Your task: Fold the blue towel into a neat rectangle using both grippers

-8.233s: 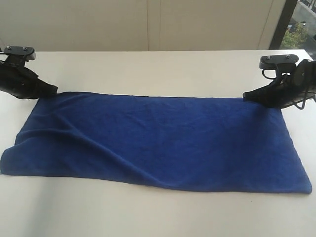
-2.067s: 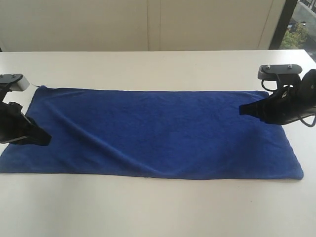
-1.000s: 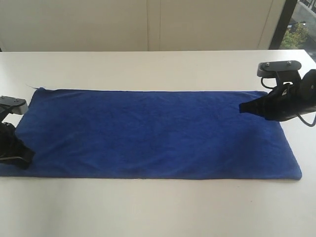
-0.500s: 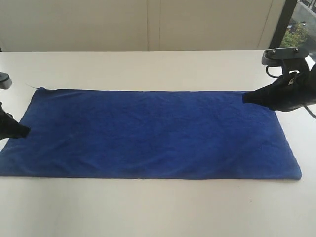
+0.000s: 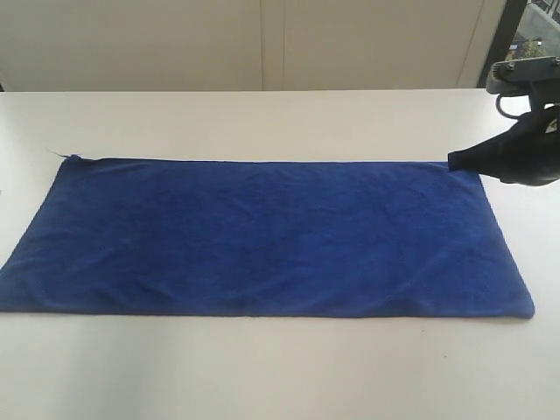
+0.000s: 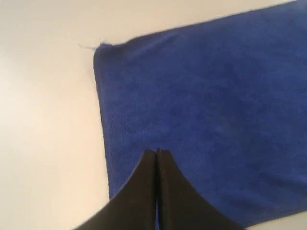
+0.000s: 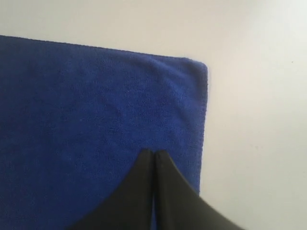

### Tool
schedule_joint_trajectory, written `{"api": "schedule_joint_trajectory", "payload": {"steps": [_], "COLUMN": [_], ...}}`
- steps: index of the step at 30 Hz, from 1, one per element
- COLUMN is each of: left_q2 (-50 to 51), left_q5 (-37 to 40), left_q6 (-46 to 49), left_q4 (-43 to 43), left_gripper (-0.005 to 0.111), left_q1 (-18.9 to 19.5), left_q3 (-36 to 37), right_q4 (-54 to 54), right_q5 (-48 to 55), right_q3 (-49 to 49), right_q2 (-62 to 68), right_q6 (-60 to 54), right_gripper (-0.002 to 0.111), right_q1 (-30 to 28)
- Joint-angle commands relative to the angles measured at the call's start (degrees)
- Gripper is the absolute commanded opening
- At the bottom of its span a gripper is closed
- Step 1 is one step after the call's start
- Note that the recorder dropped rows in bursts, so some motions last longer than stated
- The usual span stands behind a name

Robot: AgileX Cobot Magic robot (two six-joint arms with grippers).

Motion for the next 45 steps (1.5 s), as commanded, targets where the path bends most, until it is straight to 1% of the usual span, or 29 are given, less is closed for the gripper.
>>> {"api": "schedule_joint_trajectory", "payload": {"steps": [1,4,6,11,17,20,24,26,28,29,30,31,32,35,36,39,41,45], "left_q2": [-10.60,-16.33,-19.55,-26.46,-28.37,-28.37,-28.37,-28.37,-28.37,-28.37,-28.37,-28.37,-28.37,-28.37,-28.37,-28.37,-28.37,-28.37], "left_q5": [3.61,5.14,3.35,-0.33,-0.08,-0.06,-0.06,-0.06,-0.06,-0.06,-0.06,-0.06,-0.06,-0.06,-0.06,-0.06,-0.06,-0.06], "left_q6": [-0.56,-0.56,-0.56,-0.28,-0.28,-0.28,-0.28,-0.28,-0.28,-0.28,-0.28,-0.28,-0.28,-0.28,-0.28,-0.28,-0.28,-0.28], "left_q4": [-4.24,-5.65,-7.25,-8.16,-8.16,-8.16,-8.16,-8.16,-8.16,-8.16,-8.16,-8.16,-8.16,-8.16,-8.16,-8.16,-8.16,-8.16], "left_gripper": [0.000,0.000,0.000,0.000,0.000,0.000,0.000,0.000,0.000,0.000,0.000,0.000,0.000,0.000,0.000,0.000,0.000,0.000], "left_q1": [-0.07,-0.07,-0.07,-0.07,-0.07,0.03,0.03,0.03,0.03,0.03,0.03,0.03,0.03,0.03,0.03,0.03,0.03,0.03], "left_q3": [3.75,7.27,9.91,14.78,15.07,15.07,15.07,15.07,15.07,15.07,15.07,15.07,15.07,15.07,15.07,15.07,15.07,15.07], "right_q4": [-0.48,-0.48,-0.48,-0.48,-0.48,-0.48,-0.48,-0.48,-0.48,-0.48,-0.48,-0.48,-0.48,-0.29,0.62,0.87,1.66,2.41], "right_q5": [-4.10,-7.52,-8.36,-3.69,0.97,0.11,-3.86,-3.15,-2.57,-0.05,1.40,2.93,3.19,1.88,0.47,-2.10,-2.89,-3.62], "right_q3": [3.64,5.76,6.50,6.63,6.63,6.63,6.02,4.55,2.61,1.05,0.09,-1.19,-1.48,-1.58,-1.58,-1.58,-1.58,-2.19], "right_q2": [-4.53,-6.39,-7.00,-7.50,-5.67,-3.04,2.10,4.58,7.54,9.06,9.75,10.73,10.85,11.34,11.76,13.31,14.67,16.01], "right_q6": [-0.49,-0.49,-0.49,0.00,0.14,0.14,2.99,2.99,2.99,2.99,2.99,2.99,2.99,2.99,2.99,3.23,3.37,3.40], "right_gripper": [0.000,0.000,0.000,0.000,0.000,0.000,0.000,0.000,0.000,0.000,0.001,0.006,0.010,0.023,0.031,0.044,0.049,0.050], "right_q1": [-0.07,-0.07,-0.07,-0.07,-0.07,-0.07,-0.07,-0.18,-1.15,-3.16,-4.37,-6.43,-7.26,-7.62,-7.49,-7.49,-7.28,-5.33]}}
